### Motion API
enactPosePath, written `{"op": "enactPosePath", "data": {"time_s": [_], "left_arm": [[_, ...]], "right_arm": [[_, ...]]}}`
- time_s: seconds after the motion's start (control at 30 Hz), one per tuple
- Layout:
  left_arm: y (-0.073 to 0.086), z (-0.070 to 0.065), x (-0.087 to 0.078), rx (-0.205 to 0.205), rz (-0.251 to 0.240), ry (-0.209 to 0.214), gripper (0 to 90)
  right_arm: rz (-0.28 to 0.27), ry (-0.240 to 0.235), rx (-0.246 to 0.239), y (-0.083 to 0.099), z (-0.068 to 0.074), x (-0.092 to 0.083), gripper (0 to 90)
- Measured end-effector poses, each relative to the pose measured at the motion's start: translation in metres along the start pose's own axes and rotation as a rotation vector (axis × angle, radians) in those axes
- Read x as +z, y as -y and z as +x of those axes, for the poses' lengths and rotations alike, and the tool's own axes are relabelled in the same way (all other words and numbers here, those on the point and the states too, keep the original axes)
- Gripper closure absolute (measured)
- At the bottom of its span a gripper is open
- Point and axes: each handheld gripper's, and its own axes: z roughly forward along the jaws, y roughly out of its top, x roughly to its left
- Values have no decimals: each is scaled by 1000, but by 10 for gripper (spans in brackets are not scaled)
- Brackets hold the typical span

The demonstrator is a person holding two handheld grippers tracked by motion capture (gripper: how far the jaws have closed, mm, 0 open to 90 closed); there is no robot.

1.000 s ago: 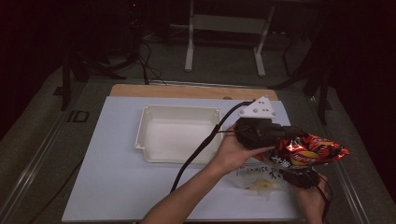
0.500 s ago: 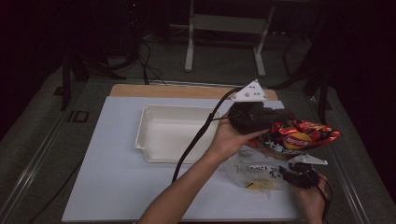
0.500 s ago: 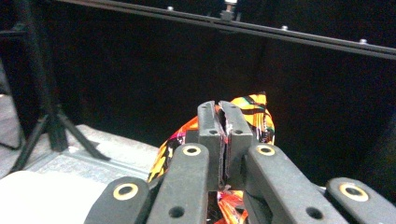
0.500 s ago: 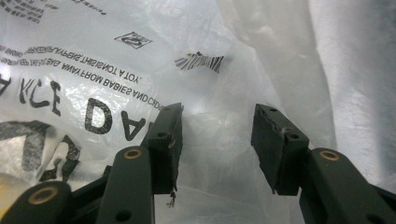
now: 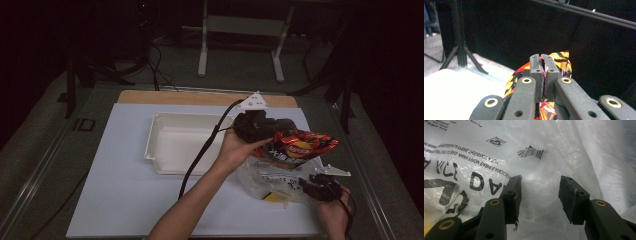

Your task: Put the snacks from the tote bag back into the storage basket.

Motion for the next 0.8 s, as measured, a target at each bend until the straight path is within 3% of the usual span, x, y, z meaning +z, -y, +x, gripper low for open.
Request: {"op": "enactPosePath", "data": {"time_s": [0.1,0.27,0.8], "left_arm": [[16,9,6,-36,25,-11,891],[24,14,10,-65,33,-6,891],[-2,-7,12,-33,-18,55,891]], "right_arm": [[0,4,0,0,0,0,528],[-2,6,-3,0,0,0,528],[-7,7,-3,1,1,0,527]]}}
